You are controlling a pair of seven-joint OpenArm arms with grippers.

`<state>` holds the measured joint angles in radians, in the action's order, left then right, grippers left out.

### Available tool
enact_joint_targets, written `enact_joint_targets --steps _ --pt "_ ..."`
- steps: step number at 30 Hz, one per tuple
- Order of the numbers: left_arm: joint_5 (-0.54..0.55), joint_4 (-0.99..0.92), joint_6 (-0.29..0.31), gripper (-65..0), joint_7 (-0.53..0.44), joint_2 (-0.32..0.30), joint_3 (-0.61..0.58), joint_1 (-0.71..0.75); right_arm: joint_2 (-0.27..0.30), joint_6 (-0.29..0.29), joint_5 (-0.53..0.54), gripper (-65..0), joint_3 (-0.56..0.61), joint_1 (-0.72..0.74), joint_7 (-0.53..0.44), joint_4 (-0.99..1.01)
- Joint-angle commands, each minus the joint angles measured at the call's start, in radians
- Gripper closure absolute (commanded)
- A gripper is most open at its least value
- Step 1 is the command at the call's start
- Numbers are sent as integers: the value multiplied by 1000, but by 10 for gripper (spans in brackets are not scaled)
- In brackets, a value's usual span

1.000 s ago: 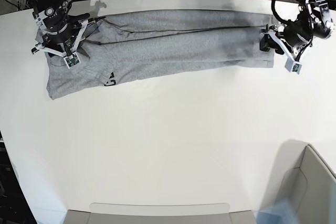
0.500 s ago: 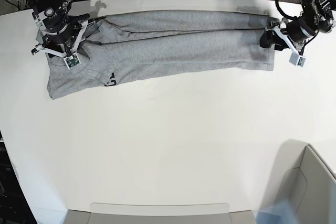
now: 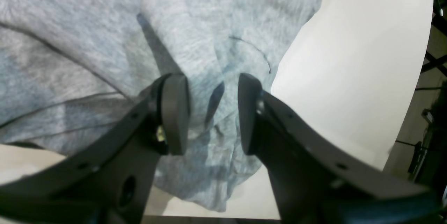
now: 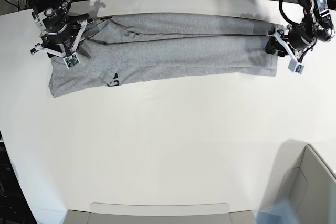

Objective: Fold the T-shirt properly
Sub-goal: 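Hold the strip ends with both grippers and regrip with the left gripper, then pull the strip end held by the left gripper outward to straighten it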

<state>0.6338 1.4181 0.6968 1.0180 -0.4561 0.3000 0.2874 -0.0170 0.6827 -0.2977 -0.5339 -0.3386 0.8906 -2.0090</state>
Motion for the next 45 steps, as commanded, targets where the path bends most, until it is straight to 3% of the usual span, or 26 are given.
enact_joint_targets --steps 1,5,11,16,17,22,25,40,45 --pt "-59 -18 1 -185 124 13 -41 26 7 15 2 -235 -2 3 -12 -17" --pt "-61 -23 1 -10 127 39 -52 25 5 15 2 -235 -2 3 -12 -17" --pt "-61 -21 1 0 135 44 -46 20 7 15 2 -235 -4 3 -12 -17" --pt "-61 -15 1 0 186 44 35 -3 7 15 2 -235 -4 3 -12 -17" --pt "-61 -13 1 -15 213 44 54 -3 7 15 2 -235 -4 3 -12 -17" --pt "-61 60 1 -224 258 47 175 -24 7 15 2 -235 2 3 -12 -17" --pt "-61 109 1 -293 259 47 207 -18 7 15 2 -235 2 3 -12 -17" --pt "-64 155 1 -295 270 41 212 -23 7 15 2 -234 2 3 -12 -17" --pt "-142 172 1 -295 270 41 212 -41 7 15 2 -234 4 3 -12 -17"
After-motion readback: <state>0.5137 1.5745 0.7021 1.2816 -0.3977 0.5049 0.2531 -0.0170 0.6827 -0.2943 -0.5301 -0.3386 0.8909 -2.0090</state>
